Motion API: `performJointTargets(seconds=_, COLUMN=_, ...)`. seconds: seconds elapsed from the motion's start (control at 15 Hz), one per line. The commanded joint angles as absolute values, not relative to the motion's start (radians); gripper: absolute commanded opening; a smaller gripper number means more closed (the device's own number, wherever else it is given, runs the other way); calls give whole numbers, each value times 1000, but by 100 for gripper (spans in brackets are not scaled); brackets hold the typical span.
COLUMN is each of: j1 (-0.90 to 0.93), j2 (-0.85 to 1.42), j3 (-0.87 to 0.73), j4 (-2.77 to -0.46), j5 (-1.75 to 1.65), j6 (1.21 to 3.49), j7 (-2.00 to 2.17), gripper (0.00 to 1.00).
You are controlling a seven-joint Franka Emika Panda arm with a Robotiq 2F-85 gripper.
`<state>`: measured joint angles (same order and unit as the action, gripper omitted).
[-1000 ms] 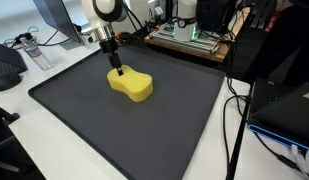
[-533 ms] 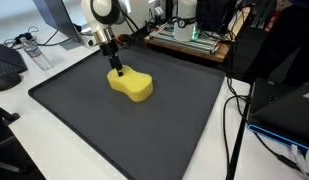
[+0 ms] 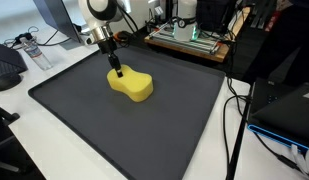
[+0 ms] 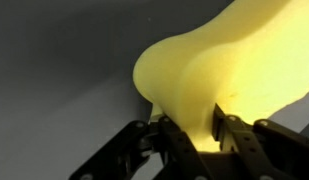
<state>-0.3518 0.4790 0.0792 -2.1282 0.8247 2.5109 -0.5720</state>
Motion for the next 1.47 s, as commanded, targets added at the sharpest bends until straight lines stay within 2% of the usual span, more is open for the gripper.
performJointTargets(seconds=0.0, j1=-354, j2=480, j3=84, j4=-2116, j5=879, j6=2467, j7=-630, gripper=10)
performJointTargets(seconds=0.13, j1=-353, j2=475, j3=82, j4=-2114, j5=889, j6=2448, j7=-646, gripper=7)
performJointTargets(seconds=0.27, j1=-351, j2=467, j3=80, j4=-2114, j5=905, j6=2426, j7=-666, gripper=10)
performJointTargets(seconds=0.67, j1=-331, j2=456, j3=63, j4=-2116, j5=923, j6=2352, j7=-681, gripper=9)
performJointTargets(seconds=1.4, j1=-309, j2=455, j3=36, j4=-2120, j5=914, j6=2368, j7=-654, gripper=10)
